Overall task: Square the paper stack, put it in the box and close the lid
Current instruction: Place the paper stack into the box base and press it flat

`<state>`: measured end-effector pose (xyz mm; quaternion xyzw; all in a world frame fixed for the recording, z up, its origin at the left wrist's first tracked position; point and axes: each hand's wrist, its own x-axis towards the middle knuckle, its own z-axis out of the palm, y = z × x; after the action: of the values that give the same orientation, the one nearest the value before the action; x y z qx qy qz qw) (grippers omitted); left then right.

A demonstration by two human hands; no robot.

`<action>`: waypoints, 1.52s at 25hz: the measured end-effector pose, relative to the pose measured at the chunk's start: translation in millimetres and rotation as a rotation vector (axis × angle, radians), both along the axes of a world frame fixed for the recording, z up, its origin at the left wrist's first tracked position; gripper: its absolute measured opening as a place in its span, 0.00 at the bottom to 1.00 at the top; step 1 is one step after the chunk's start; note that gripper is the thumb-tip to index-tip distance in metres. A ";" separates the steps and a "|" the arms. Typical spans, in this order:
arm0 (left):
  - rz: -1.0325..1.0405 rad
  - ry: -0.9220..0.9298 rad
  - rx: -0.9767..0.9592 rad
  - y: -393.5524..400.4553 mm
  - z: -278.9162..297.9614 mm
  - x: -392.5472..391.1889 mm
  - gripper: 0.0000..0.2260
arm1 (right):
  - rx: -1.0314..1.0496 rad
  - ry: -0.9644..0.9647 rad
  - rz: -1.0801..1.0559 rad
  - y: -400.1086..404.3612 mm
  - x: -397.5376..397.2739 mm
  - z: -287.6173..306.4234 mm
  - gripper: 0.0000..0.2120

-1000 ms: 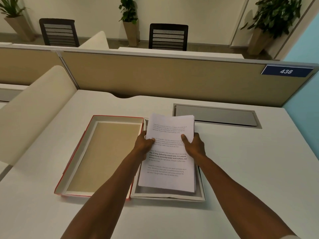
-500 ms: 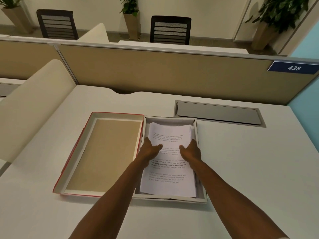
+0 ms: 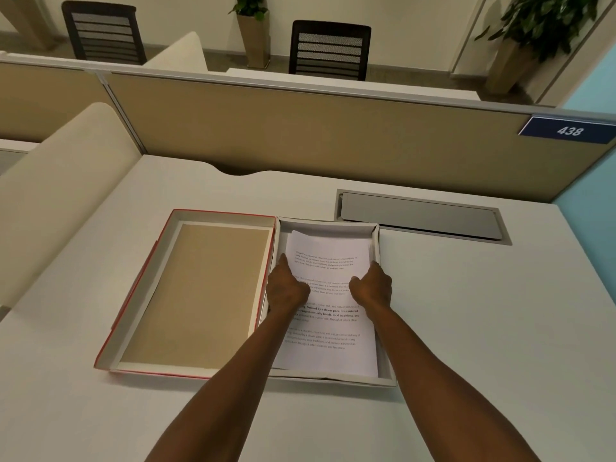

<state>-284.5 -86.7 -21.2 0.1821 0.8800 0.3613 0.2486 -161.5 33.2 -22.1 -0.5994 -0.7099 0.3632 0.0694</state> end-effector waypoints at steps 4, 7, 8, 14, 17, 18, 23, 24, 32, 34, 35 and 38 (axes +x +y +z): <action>-0.129 0.011 -0.021 -1.4 -7.0 0.8 0.44 | -0.007 -0.045 0.088 1.9 -2.8 1.1 0.32; -0.209 0.006 -0.101 3.6 -5.7 -8.5 0.50 | -0.013 -0.091 0.146 3.1 -4.0 4.1 0.39; -0.219 -0.013 -0.108 5.7 -4.8 -10.8 0.51 | -0.004 -0.101 0.171 0.8 -4.9 5.2 0.42; -0.146 -0.041 -0.070 5.2 -11.9 -10.6 0.48 | 0.331 -0.094 0.245 -6.0 -28.9 10.4 0.40; -0.124 -0.041 -0.047 2.4 -10.8 -4.6 0.45 | 0.322 -0.077 0.529 13.8 -60.7 20.3 0.37; -0.122 -0.046 -0.024 2.3 -8.2 -0.7 0.45 | 0.294 -0.140 0.642 22.4 -70.5 23.2 0.38; -0.349 0.177 0.056 -19.5 6.3 18.8 0.45 | 0.168 -0.429 0.968 60.4 -99.9 22.6 0.50; -0.517 0.201 0.050 -30.8 6.0 19.5 0.45 | 0.183 -0.439 0.978 64.9 -103.5 21.3 0.51; -1.201 0.380 -0.175 -74.6 -19.9 3.7 0.44 | 0.312 -0.485 1.038 71.8 -118.4 13.3 0.40; -1.237 0.406 -0.175 -74.8 -24.0 2.7 0.44 | 0.307 -0.480 1.039 72.6 -120.1 13.9 0.39; -1.247 0.407 -0.170 -74.6 -25.0 1.9 0.45 | 0.308 -0.482 1.040 72.9 -121.3 14.3 0.39; -1.264 0.406 -0.189 -72.1 -24.3 -1.5 0.45 | 0.321 -0.491 1.033 73.1 -124.7 14.8 0.38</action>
<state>-285.9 -158.8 -45.5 0.7044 0.6613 0.0263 0.2567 -286.2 106.3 -7.4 -0.2248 -0.9510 0.0886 -0.1930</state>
